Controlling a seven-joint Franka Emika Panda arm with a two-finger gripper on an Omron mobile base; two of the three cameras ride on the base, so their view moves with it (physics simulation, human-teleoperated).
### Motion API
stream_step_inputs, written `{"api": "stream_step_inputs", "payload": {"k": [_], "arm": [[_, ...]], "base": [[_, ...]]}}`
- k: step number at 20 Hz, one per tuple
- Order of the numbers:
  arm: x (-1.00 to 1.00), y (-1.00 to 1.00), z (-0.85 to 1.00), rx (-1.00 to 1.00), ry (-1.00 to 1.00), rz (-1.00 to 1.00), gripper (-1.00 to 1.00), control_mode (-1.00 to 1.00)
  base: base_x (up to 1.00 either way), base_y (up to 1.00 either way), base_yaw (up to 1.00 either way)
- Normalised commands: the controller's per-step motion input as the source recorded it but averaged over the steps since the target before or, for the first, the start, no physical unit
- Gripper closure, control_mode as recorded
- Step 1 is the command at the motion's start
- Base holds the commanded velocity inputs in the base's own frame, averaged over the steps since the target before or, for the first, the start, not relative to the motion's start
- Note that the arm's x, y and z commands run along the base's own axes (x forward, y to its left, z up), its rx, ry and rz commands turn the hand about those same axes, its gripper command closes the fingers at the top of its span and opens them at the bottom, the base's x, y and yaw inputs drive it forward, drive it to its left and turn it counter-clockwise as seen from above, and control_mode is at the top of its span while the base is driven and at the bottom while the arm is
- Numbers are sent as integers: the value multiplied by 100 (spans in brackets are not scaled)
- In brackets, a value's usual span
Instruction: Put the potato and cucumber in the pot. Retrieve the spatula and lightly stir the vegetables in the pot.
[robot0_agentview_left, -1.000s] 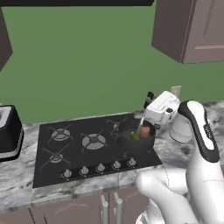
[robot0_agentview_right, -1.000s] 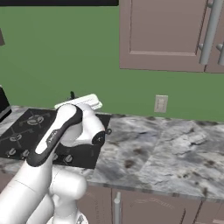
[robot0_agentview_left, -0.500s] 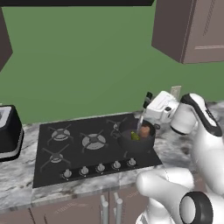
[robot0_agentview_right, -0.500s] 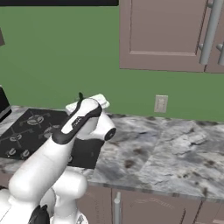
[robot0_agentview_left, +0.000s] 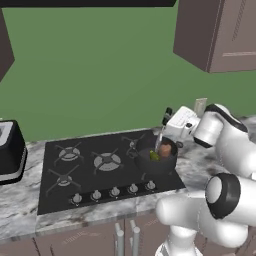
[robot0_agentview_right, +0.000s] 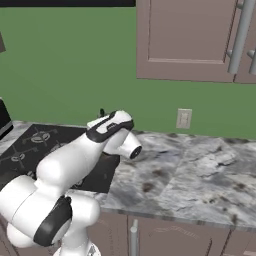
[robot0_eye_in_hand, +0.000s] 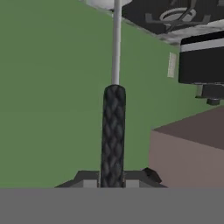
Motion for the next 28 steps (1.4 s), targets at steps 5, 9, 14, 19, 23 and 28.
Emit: {"api": "stream_step_inputs", "payload": {"k": [5, 9, 14, 19, 23, 28], "arm": [[46, -21, -36, 0, 8, 6, 100, -100], [28, -8, -39, -2, 2, 7, 100, -100], [22, 6, -15, -2, -5, 1, 100, -100], [34, 23, -8, 0, -6, 0, 100, -100], [20, 36, -5, 0, -2, 0, 100, -100], [-19, 33, 0, 0, 1, 0, 100, -100]], "base": [[0, 0, 0], [0, 0, 0], [0, 0, 0], [0, 0, 0], [0, 0, 0], [0, 0, 0]]}}
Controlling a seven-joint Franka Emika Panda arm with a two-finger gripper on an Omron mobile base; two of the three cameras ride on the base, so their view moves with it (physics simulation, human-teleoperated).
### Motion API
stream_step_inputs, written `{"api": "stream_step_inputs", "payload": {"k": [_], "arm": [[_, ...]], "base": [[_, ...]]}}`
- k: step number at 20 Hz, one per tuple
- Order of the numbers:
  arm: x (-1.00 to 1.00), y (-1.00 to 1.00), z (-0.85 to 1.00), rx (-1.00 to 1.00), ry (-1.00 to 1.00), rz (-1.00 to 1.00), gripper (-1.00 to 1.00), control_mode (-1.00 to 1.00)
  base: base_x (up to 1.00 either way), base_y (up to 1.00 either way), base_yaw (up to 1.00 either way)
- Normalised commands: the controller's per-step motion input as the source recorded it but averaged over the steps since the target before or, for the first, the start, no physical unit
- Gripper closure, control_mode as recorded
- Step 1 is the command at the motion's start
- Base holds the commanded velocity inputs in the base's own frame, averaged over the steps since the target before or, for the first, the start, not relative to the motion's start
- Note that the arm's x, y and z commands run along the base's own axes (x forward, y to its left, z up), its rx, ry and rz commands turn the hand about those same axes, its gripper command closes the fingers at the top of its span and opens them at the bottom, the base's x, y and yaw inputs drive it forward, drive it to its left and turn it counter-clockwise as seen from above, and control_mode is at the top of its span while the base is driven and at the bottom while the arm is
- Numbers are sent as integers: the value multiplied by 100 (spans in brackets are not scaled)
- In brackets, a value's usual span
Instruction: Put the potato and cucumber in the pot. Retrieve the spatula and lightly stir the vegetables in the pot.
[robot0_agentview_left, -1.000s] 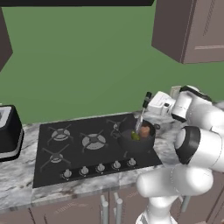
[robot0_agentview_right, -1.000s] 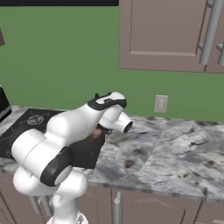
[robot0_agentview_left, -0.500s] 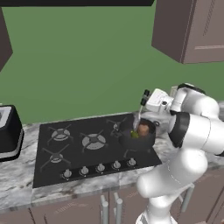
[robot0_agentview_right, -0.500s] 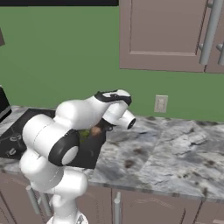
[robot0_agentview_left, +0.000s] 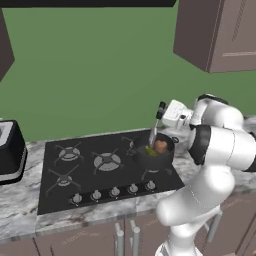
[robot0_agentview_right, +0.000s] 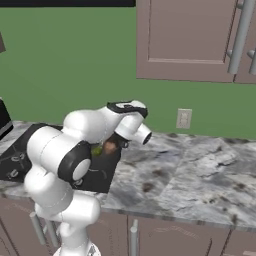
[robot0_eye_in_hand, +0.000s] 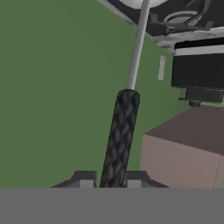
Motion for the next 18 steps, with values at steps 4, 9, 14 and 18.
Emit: {"api": "stream_step_inputs", "payload": {"k": [4, 9, 14, 18], "arm": [[-38, 29, 0, 0, 8, 0, 100, -100], [-25, 29, 16, 1, 12, 0, 100, -100], [-39, 28, 13, 2, 20, 0, 100, -100], [-62, 7, 0, 0, 16, 0, 100, -100]], "base": [[0, 0, 0], [0, 0, 0], [0, 0, 0], [0, 0, 0]]}}
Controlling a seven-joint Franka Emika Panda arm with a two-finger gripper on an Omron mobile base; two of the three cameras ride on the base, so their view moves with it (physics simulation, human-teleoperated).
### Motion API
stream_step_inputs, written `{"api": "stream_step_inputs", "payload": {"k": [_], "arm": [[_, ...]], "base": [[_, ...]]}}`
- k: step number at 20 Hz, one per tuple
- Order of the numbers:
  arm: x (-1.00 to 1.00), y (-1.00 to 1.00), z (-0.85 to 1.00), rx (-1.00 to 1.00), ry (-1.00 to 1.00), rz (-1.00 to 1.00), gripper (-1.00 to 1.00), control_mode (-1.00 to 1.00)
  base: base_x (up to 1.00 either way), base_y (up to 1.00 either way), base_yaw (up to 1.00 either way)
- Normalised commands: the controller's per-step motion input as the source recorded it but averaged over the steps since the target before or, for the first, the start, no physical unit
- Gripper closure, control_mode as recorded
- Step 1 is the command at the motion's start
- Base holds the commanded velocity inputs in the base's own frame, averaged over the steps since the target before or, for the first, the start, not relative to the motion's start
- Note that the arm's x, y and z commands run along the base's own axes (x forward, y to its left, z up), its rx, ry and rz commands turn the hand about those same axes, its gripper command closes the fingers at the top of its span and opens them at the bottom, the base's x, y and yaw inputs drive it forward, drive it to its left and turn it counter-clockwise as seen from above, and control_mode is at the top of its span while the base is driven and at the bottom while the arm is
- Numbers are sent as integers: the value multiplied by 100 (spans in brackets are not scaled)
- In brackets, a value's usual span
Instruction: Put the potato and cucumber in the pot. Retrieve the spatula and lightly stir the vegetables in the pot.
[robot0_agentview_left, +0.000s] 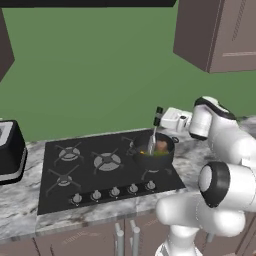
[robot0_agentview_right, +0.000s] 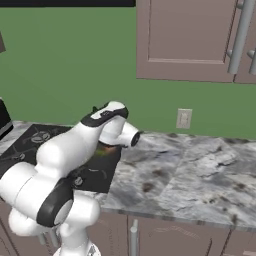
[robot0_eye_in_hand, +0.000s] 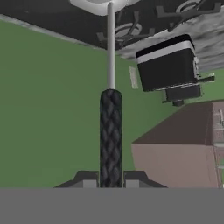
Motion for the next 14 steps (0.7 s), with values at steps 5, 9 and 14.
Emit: {"api": "stream_step_inputs", "payload": {"k": [5, 9, 14], "arm": [[-59, -20, 2, 0, 3, 0, 100, -100], [-14, -46, 10, 0, 0, 0, 100, -100], [17, -36, 9, 0, 0, 0, 100, -100]], "base": [[0, 0, 0], [0, 0, 0], [0, 0, 0]]}}
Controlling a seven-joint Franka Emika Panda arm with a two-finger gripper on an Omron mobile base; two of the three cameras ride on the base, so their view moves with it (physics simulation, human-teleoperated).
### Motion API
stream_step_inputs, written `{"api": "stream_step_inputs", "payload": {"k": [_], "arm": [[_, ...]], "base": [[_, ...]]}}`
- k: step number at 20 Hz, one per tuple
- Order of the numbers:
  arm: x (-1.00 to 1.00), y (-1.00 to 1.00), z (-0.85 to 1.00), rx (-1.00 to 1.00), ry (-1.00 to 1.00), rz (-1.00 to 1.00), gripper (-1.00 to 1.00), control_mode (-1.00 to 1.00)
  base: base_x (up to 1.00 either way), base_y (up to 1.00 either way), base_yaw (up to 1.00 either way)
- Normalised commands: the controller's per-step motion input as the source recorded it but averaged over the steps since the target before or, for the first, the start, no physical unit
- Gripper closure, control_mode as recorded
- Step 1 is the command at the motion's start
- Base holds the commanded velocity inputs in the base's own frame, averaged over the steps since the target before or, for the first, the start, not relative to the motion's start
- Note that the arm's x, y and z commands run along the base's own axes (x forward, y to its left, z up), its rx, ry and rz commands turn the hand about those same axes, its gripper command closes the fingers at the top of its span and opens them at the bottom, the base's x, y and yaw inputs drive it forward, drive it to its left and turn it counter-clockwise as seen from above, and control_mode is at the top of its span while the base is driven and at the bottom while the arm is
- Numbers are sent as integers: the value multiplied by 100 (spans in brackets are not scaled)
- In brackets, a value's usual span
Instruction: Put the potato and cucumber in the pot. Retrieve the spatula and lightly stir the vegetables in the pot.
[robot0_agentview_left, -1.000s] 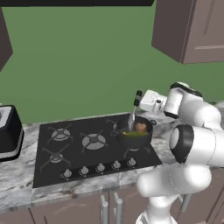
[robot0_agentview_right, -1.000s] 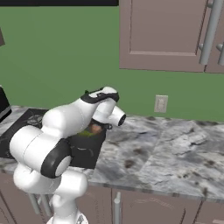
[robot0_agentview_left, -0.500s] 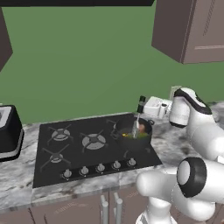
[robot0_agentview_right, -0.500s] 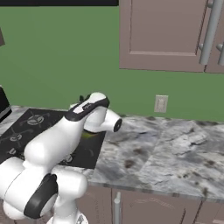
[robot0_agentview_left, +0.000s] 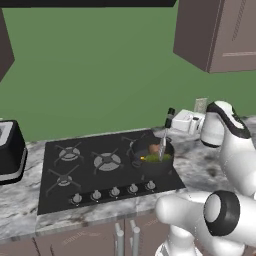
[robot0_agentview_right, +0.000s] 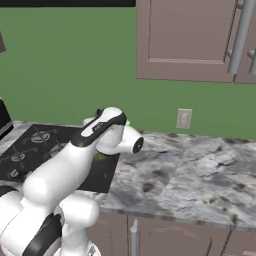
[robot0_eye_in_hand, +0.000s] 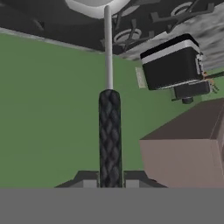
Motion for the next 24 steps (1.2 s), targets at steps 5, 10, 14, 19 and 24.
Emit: {"api": "stream_step_inputs", "payload": {"k": [5, 10, 14, 19, 24], "arm": [[37, -22, 1, -1, 0, 0, 100, -100], [30, -2, -10, -9, -10, 0, 100, -100], [24, 6, -1, -10, -28, 0, 100, -100], [11, 30, -9, -5, -27, 0, 100, -100], [-5, 42, -18, -1, -4, 0, 100, -100]], "base": [[0, 0, 0], [0, 0, 0], [0, 0, 0], [0, 0, 0], [0, 0, 0]]}}
